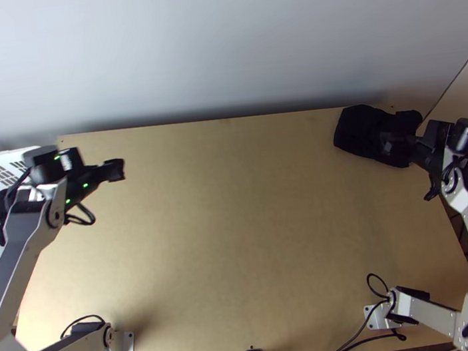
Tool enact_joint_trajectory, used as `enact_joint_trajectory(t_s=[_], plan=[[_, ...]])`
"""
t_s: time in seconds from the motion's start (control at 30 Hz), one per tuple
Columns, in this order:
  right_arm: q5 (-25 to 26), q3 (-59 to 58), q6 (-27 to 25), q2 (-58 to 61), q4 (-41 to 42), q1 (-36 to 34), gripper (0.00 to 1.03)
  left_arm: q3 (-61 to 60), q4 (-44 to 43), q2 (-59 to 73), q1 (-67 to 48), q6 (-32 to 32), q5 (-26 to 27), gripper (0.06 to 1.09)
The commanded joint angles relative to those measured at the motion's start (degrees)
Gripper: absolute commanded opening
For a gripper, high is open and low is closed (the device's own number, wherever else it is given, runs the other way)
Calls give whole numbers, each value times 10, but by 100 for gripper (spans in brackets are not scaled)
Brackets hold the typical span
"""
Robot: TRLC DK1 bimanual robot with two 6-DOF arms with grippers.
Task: Fold the t-shirt
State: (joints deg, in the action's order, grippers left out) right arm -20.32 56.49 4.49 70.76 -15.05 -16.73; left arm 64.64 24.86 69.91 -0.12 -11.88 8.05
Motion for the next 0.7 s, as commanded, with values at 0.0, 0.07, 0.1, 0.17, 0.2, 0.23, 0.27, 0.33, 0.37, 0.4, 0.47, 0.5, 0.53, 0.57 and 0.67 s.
enact_joint_trajectory(t_s=[0.0,0.07,0.1,0.17,0.2,0.23,0.27,0.33,0.37,0.4,0.47,0.5,0.53,0.57,0.67], plan=[[5,-33,32,-76,66,76,99,-69,-75,-83,59,17,-15,103],[26,-40,33,-87,90,111,99,-90,-97,-98,71,14,-17,103],[35,-45,33,-93,100,127,99,-107,-117,-109,72,13,-22,103],[56,-65,33,-110,137,150,99,-153,-170,-137,71,12,-24,103],[60,-77,36,-121,157,158,99,-180,-197,-152,70,13,-25,103],[63,-91,42,-131,178,163,99,-204,-224,-164,69,17,-26,103],[64,-107,43,-142,189,166,99,-227,-250,-173,66,21,-26,103],[71,-137,44,-162,213,172,99,-255,-282,-180,71,23,-29,103],[76,-152,43,-174,221,178,99,-263,-289,-183,75,23,-29,103],[78,-165,42,-186,229,180,99,-271,-296,-188,79,23,-29,103],[78,-195,39,-222,252,180,99,-292,-314,-201,81,24,-29,103],[78,-213,36,-244,270,181,99,-306,-326,-210,80,26,-29,103],[78,-229,36,-262,285,182,99,-321,-339,-220,78,30,-29,103],[78,-241,32,-274,293,182,99,-334,-347,-231,73,35,-28,103],[79,-279,21,-309,306,183,99,-376,-380,-255,63,56,-24,103]])
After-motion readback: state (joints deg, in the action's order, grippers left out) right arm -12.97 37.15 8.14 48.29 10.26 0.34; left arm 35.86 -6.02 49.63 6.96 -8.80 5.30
